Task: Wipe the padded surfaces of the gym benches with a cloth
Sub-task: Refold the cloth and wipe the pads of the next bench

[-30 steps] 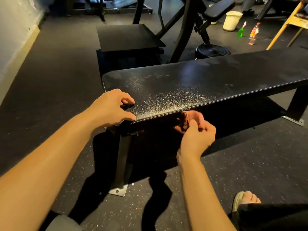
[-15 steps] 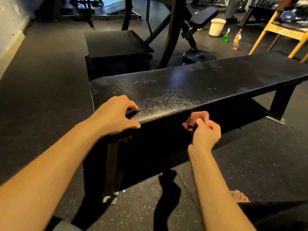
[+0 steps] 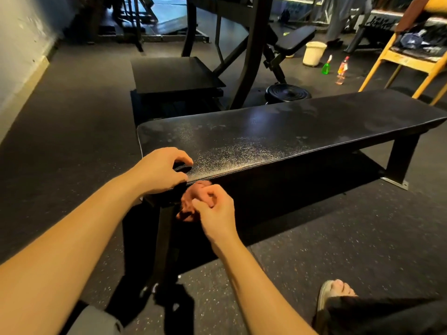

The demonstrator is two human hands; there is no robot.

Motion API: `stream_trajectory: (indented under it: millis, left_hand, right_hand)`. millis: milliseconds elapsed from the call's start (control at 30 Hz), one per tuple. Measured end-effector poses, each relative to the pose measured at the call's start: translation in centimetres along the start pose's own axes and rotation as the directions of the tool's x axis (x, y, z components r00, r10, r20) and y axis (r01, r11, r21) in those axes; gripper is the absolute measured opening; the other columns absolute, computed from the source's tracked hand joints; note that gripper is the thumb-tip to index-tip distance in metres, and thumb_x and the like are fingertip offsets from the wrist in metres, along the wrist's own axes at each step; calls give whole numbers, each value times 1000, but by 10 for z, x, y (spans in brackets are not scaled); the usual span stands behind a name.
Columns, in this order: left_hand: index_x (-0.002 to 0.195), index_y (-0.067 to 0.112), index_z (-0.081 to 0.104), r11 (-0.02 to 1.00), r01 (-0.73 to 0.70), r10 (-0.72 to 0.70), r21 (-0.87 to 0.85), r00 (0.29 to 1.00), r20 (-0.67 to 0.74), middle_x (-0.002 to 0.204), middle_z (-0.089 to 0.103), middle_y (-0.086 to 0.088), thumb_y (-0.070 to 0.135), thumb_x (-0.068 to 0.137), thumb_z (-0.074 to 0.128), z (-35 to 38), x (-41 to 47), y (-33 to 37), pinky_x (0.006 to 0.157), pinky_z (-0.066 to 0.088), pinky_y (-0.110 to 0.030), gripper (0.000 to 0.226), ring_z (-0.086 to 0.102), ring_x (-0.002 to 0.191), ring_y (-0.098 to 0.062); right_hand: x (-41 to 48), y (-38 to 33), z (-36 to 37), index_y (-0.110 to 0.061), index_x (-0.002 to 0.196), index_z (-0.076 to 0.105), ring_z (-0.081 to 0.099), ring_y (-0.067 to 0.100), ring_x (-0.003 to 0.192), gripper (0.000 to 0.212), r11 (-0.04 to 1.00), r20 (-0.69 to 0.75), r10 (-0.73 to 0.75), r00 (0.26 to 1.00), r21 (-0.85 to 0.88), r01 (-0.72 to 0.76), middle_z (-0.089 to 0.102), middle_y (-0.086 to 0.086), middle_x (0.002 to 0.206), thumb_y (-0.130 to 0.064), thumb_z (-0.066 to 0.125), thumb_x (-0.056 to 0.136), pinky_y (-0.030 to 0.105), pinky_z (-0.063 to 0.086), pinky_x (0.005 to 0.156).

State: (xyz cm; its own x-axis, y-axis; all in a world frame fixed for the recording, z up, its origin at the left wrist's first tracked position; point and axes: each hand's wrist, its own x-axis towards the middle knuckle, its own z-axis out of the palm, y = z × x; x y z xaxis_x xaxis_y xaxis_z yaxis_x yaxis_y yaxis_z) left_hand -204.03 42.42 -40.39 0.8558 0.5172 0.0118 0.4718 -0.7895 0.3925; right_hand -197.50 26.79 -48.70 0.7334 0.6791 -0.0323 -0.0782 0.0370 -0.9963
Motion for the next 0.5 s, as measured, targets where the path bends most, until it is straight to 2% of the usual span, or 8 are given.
stream_trajectory:
  millis: [67,133,200,267,300,367,433,500]
  left_hand:
    - [128,27,66,998,42,-42,42,999,-2,134,61,4,27,89,76,-3,-7,-4,107,46,-40,40,55,125,-19]
    - [129,28,66,995,63,-63,73,998,7,132,60,3,33,87,78,-7,-14,-7,103,48,-42,44,55,122,-21]
    - [129,28,66,994,75,-76,81,997,2,130,58,1,36,85,80,-10,-22,-7,101,50,-43,47,57,120,-23]
    - [130,26,67,995,76,-76,72,997,-7,128,57,0,37,85,80,-10,-28,-4,100,52,-44,48,58,118,-25]
    - [130,26,66,995,71,-72,73,997,3,126,57,0,38,85,79,-10,-30,-2,100,52,-45,48,59,117,-25]
    - [131,26,65,993,65,-69,103,997,41,125,58,1,40,87,77,-10,-33,1,100,51,-45,47,58,117,-24]
    - [128,28,65,993,65,-69,94,997,37,125,62,4,41,90,73,-11,-33,6,99,52,-42,41,61,115,-20]
    - [123,30,68,999,48,-49,-23,996,-77,120,69,8,37,93,70,-15,-29,15,95,53,-36,31,64,107,-12]
  right_hand:
    - [-6,2,9,-2,86,60,66,7,71,11,994,129,-3,992,-108,17,66,1,83,8,64,83,30,56,65]
    - [-8,0,4,-5,82,64,60,5,71,10,982,115,-19,993,-184,40,64,-5,77,3,69,79,23,50,68]
    - [-6,-3,-14,-6,80,68,59,7,70,10,985,-123,-3,992,-170,-18,65,-3,76,2,70,75,17,47,63]
    - [0,0,-36,-6,83,67,62,14,73,9,995,-396,59,916,-53,-87,67,2,79,2,67,78,17,48,58]
    - [2,0,-41,-7,85,66,65,18,75,10,995,-449,92,889,-2,-104,67,4,82,1,65,80,20,51,59]
    - [5,-8,-34,-9,86,66,69,24,79,9,994,-356,113,928,41,-105,70,9,87,-2,67,80,37,60,66]
    - [8,-23,-21,-9,82,71,69,26,81,10,991,-175,119,977,78,-107,72,12,86,-5,72,73,47,58,76]
    - [18,-44,-19,-8,82,75,68,31,85,11,983,-122,123,985,149,-105,72,17,88,-2,73,73,53,56,87]
